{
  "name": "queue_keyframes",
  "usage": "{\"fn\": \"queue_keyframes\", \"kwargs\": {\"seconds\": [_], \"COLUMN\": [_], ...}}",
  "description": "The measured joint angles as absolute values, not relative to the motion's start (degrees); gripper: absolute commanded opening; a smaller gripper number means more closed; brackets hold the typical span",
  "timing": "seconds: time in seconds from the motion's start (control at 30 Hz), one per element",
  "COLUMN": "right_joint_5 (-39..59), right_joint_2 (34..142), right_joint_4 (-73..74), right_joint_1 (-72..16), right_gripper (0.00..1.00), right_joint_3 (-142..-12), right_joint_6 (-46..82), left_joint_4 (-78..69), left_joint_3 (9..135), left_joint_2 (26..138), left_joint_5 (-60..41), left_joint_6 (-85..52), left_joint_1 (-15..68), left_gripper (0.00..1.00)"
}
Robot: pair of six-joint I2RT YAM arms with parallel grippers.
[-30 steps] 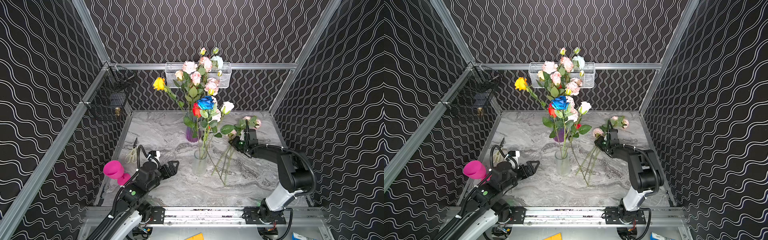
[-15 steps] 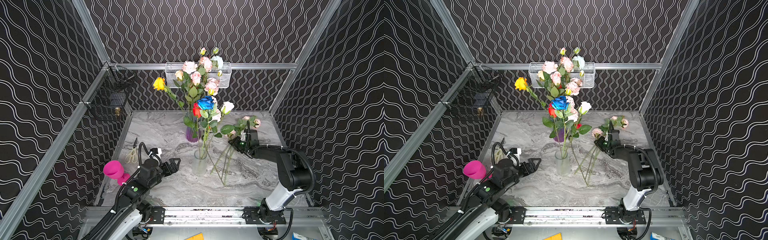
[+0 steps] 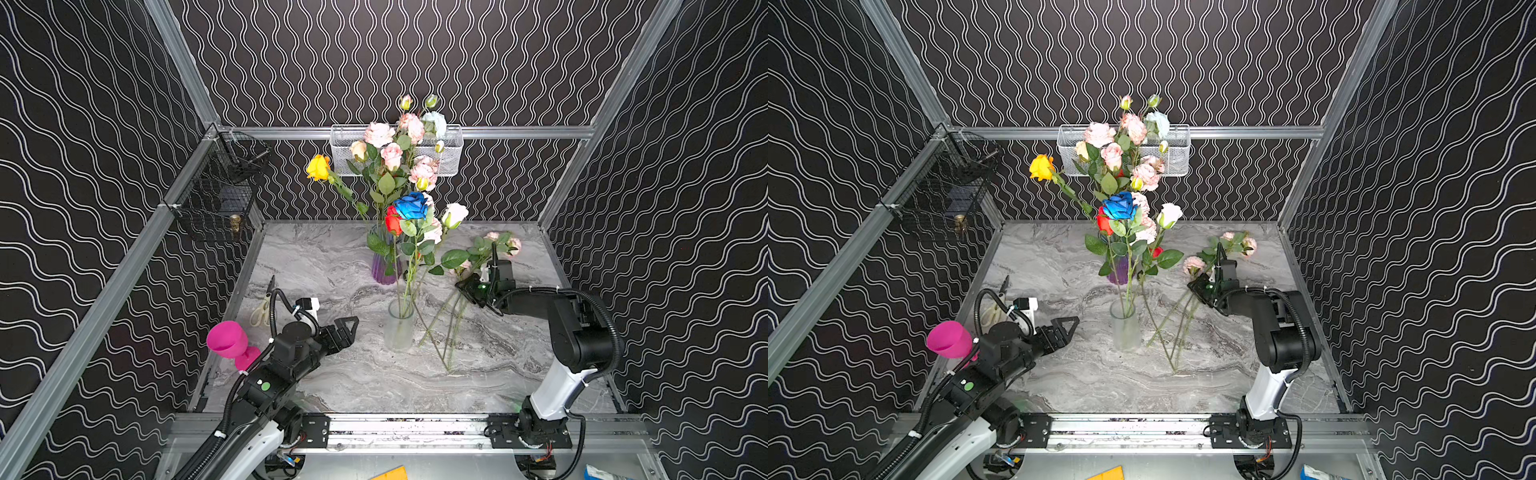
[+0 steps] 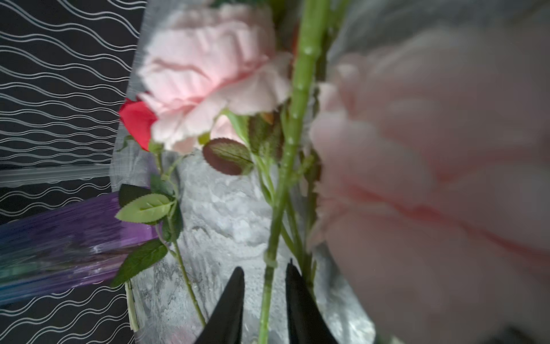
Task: Arrange the flowers into the vase
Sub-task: 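Close the right gripper on a pink rose stem and lift it high, then carry the pink rose over and lower its stem into the clear cup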
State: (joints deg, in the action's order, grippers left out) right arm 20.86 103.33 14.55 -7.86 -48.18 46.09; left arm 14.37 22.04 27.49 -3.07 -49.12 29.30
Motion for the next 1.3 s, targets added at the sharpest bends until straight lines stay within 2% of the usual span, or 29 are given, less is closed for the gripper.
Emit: {"fn": "queue_keyframes", "kwargs": {"seconds": [0.1, 0.27, 0.43, 0.87, 1.0, 1.17, 1.3], "right_joint_5": [21.47, 21.47, 21.37, 15.59, 10.46, 0.8, -2.7], "right_joint_2": [105.41, 106.83, 101.69, 73.08, 61.25, 46.06, 40.6], "right_joint_4": [15.49, 16.78, 16.91, 14.81, 13.76, 14.06, 14.48], "right_joint_1": [-7.86, -7.81, -7.81, -9.32, -14.02, -25.06, -30.0], "right_gripper": [0.23, 0.0, 0.0, 0.0, 0.0, 0.0, 0.0], "right_joint_3": [-48.45, -49.04, -47.7, -40.03, -39.18, -37.17, -38.13], "right_joint_6": [46.98, 48.21, 48.45, 43.57, 39.09, 30.22, 24.88], "left_joint_4": [14.72, 14.74, 15.16, 15.38, 16.01, 16.43, 15.9], "left_joint_3": [22.13, 22.2, 23.46, 26.06, 27.57, 27.86, 28.42], "left_joint_2": [27.97, 29.02, 29.23, 29.63, 27.59, 21.32, 15.09], "left_joint_5": [-3.05, -2.9, -2.68, -2.81, -2.7, -2.76, -2.72], "left_joint_6": [-49.08, -49.04, -47.81, -47.37, -47.35, -47.46, -47.66], "left_joint_1": [29.3, 29.3, 29.3, 29.3, 29.3, 29.32, 29.3], "left_gripper": [0.98, 0.98, 0.98, 0.98, 0.98, 0.98, 0.98]}}
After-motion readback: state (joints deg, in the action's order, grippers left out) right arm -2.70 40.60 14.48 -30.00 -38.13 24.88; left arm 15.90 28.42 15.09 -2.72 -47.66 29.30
